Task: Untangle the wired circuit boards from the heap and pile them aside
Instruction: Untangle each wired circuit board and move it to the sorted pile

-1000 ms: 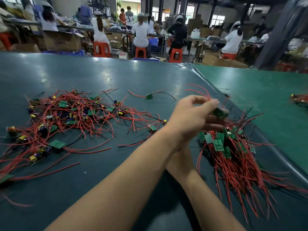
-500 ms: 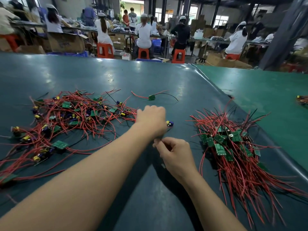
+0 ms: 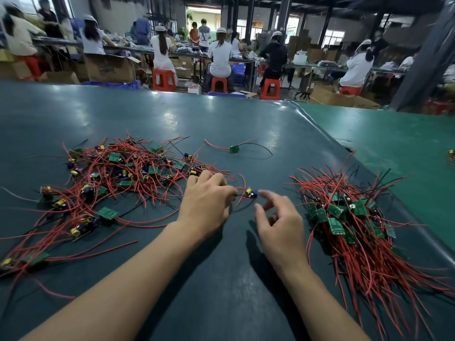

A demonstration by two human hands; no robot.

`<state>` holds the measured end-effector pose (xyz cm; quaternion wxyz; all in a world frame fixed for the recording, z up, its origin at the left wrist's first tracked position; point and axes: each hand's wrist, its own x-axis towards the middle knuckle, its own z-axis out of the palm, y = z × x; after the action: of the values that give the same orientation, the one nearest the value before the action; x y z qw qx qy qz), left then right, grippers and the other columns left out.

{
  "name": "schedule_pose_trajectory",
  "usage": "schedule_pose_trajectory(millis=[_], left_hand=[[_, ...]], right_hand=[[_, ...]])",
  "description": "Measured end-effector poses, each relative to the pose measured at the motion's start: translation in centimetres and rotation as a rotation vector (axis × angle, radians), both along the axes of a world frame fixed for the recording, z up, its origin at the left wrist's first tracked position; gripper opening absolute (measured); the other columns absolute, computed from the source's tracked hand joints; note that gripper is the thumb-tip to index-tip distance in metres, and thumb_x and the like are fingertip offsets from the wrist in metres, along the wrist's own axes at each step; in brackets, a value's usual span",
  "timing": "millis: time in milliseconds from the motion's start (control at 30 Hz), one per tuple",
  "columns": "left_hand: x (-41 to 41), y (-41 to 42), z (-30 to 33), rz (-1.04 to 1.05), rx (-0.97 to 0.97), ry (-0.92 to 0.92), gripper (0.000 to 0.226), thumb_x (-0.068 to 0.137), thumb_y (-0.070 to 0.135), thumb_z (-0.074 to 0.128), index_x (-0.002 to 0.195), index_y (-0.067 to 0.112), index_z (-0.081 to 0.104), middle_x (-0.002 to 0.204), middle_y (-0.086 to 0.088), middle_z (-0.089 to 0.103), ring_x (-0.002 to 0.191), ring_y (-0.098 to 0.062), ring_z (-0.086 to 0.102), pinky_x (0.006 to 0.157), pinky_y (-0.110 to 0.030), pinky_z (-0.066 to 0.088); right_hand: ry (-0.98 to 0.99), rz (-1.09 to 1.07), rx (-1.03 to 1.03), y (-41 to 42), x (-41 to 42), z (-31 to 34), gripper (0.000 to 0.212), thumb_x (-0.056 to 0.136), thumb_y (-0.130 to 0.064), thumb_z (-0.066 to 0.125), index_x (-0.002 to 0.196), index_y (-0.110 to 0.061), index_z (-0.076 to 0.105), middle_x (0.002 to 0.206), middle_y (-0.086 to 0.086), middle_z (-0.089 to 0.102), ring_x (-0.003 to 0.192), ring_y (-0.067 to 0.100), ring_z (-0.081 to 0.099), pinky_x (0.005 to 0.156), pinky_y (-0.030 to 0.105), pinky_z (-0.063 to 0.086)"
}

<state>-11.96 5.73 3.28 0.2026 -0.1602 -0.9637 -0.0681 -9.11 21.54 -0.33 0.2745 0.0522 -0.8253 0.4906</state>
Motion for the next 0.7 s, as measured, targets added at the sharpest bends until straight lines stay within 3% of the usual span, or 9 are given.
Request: schedule_pose_trajectory(millis=[100, 167, 233, 367, 467, 533, 600, 633, 700], left_hand=[[1.6, -1.0, 1.4, -0.172, 0.112, 0.121, 0.019, 0.091, 0.034, 0.062, 0.105, 0.034, 0.075, 0.093, 0.007, 0.066, 0.097, -0.026, 0.052, 0.081, -0.038, 0.037], [2.4, -1.4, 1.9, -0.228, 0.167, 0.22, 0.015, 0.086, 0.034, 0.067, 0.094, 0.029, 0.078, 0.081, 0.007, 0.067, 0.083, -0.027, 0.056, 0.072, -0.041, 0.042], [2.7, -1.7, 1.8, -0.207, 0.252, 0.259, 0.016, 0.083, 0.037, 0.068, 0.092, 0.028, 0.078, 0.08, 0.008, 0.068, 0.081, -0.026, 0.058, 0.07, -0.041, 0.044], [2.7, -1.8, -0.2, 0.046, 0.258, 0.139, 0.057, 0.084, 0.044, 0.067, 0.135, 0.022, 0.056, 0.112, 0.004, 0.066, 0.114, -0.025, 0.054, 0.092, -0.043, 0.038], [2.4, -2.5, -2.0, 0.261, 0.328, 0.141, 0.06, 0.084, 0.035, 0.069, 0.138, 0.013, 0.052, 0.128, -0.006, 0.059, 0.131, -0.03, 0.042, 0.105, -0.045, 0.031], [2.5, -2.4, -2.2, 0.291, 0.437, 0.339, 0.031, 0.085, 0.028, 0.069, 0.112, 0.013, 0.069, 0.111, -0.007, 0.064, 0.114, -0.033, 0.051, 0.094, -0.046, 0.038], [2.9, -1.6, -2.2, 0.168, 0.534, 0.503, 0.017, 0.089, 0.03, 0.064, 0.085, 0.014, 0.069, 0.087, -0.002, 0.064, 0.087, -0.027, 0.056, 0.077, -0.04, 0.043], [3.4, -0.8, -2.1, 0.047, 0.655, 0.427, 0.022, 0.09, 0.035, 0.062, 0.082, 0.016, 0.066, 0.078, 0.001, 0.062, 0.074, -0.021, 0.056, 0.07, -0.037, 0.045], [4.6, 0.7, -2.0, -0.112, 0.906, 0.071, 0.031, 0.086, 0.051, 0.06, 0.092, 0.021, 0.065, 0.066, 0.006, 0.059, 0.056, -0.012, 0.054, 0.057, -0.032, 0.048]], right_hand=[[0.004, 0.055, 0.11, -0.1, 0.0, -0.1, 0.052, 0.085, -0.014, 0.072, 0.133, -0.025, 0.057, 0.113, -0.006, 0.046, 0.068, 0.008, 0.053, 0.074, 0.022, 0.048], [0.046, 0.042, 0.176, -0.2, -0.2, -0.1, 0.034, 0.087, -0.012, 0.072, 0.121, -0.018, 0.069, 0.111, -0.001, 0.054, 0.082, 0.017, 0.061, 0.081, 0.033, 0.052], [0.104, 0.008, 0.174, -0.2, -0.5, -0.3, 0.015, 0.088, -0.01, 0.07, 0.102, -0.011, 0.076, 0.097, 0.002, 0.067, 0.082, 0.021, 0.066, 0.077, 0.038, 0.054], [-0.111, 0.026, -0.184, 0.1, -0.5, -0.3, 0.011, 0.092, -0.015, 0.067, 0.089, -0.017, 0.077, 0.07, -0.009, 0.072, 0.053, 0.008, 0.063, 0.053, 0.03, 0.056], [-0.196, 0.034, -0.544, 0.5, -0.4, 0.5, 0.015, 0.095, -0.011, 0.063, 0.083, -0.017, 0.071, 0.068, -0.005, 0.072, 0.048, 0.012, 0.062, 0.042, 0.026, 0.051], [-0.176, 0.072, -0.691, 0.6, -0.2, 1.3, 0.01, 0.094, -0.008, 0.062, 0.088, -0.012, 0.07, 0.07, -0.002, 0.072, 0.051, 0.014, 0.064, 0.042, 0.024, 0.051], [-0.153, 0.146, -0.737, 0.4, 0.4, 1.9, 0.006, 0.093, -0.008, 0.063, 0.094, -0.009, 0.069, 0.076, 0.002, 0.074, 0.055, 0.017, 0.066, 0.043, 0.024, 0.05], [-0.133, 0.194, -0.744, 0.2, 0.7, 2.1, 0.006, 0.093, -0.009, 0.063, 0.095, -0.008, 0.069, 0.08, 0.005, 0.075, 0.058, 0.018, 0.067, 0.044, 0.024, 0.051], [-0.107, 0.286, -0.728, -0.3, 1.2, 2.2, 0.008, 0.09, -0.013, 0.064, 0.094, -0.009, 0.07, 0.085, 0.007, 0.076, 0.063, 0.017, 0.069, 0.045, 0.023, 0.051]])
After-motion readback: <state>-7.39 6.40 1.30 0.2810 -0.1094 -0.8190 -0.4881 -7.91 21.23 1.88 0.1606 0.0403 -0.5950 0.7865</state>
